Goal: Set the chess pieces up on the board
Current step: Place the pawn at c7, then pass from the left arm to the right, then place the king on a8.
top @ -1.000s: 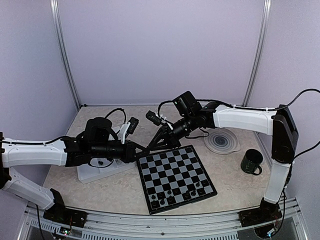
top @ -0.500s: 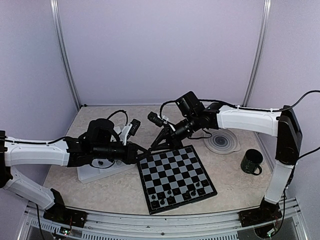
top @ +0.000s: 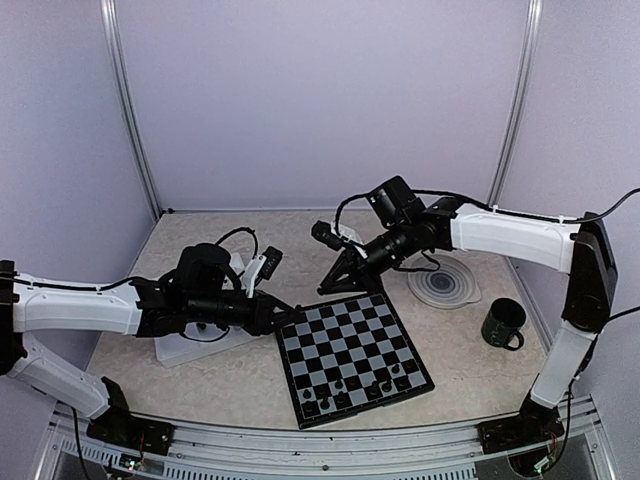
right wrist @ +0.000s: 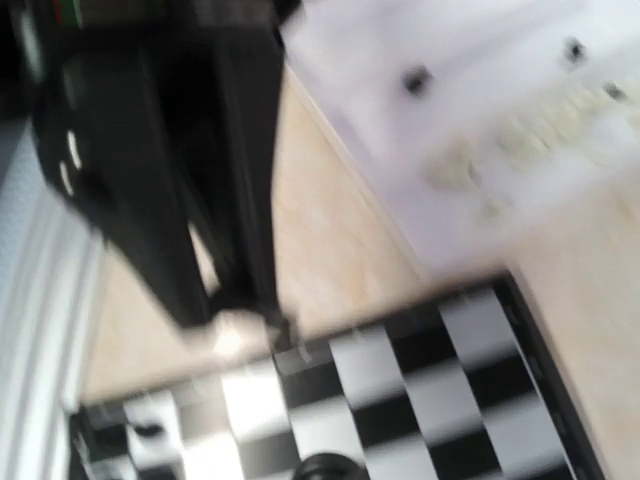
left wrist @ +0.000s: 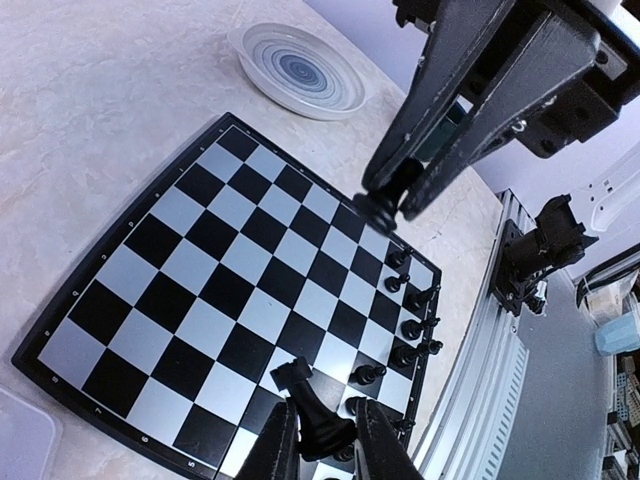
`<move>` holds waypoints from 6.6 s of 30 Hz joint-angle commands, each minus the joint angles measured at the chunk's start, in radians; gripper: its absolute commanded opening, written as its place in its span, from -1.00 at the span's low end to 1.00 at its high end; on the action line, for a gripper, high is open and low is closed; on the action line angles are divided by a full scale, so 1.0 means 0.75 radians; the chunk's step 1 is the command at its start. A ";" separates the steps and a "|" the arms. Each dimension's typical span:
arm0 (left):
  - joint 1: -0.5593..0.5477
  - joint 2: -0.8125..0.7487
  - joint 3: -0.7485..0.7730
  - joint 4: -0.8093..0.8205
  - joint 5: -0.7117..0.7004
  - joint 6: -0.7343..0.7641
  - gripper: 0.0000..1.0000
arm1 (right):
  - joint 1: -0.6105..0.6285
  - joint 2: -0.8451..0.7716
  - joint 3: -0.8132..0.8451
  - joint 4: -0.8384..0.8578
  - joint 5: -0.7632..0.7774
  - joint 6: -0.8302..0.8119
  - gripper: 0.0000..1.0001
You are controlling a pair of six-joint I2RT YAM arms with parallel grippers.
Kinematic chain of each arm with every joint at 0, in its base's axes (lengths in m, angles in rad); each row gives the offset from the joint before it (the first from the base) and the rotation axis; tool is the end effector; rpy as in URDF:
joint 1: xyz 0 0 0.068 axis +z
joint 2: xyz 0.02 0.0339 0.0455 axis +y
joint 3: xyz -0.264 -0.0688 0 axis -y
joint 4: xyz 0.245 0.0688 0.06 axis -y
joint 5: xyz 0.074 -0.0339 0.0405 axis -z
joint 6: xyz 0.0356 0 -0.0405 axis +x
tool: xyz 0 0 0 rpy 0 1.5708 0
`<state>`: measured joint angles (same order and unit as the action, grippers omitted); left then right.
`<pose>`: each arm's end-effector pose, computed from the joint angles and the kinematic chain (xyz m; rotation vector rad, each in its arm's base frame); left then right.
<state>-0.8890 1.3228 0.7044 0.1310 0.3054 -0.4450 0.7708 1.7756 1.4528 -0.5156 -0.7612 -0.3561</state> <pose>0.1713 -0.2280 0.2257 0.6912 2.1261 -1.0979 0.2639 0.2906 0.2770 -1.5636 1.7983 1.1082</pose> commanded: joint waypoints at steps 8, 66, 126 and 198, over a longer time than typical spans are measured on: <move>-0.007 -0.066 0.006 -0.034 -0.054 0.036 -0.63 | -0.017 -0.253 -0.314 -0.404 0.561 -0.489 -1.00; -0.006 -0.054 -0.035 -0.043 -0.077 0.053 -0.63 | 0.193 0.055 -0.344 -0.543 0.580 -0.497 -0.75; -0.432 0.010 0.077 0.108 -0.715 0.639 -0.62 | -0.016 0.297 0.324 -0.561 -0.564 -0.030 -0.14; 0.019 -0.041 0.185 -0.424 -1.166 0.424 0.34 | 0.030 -0.775 -0.982 -0.202 0.643 -0.477 -0.87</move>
<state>-0.8875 1.2819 0.8165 -0.1619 -0.5346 -0.1059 0.7681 1.1973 0.7639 -0.7216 -0.3115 -0.6849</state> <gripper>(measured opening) 0.668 0.078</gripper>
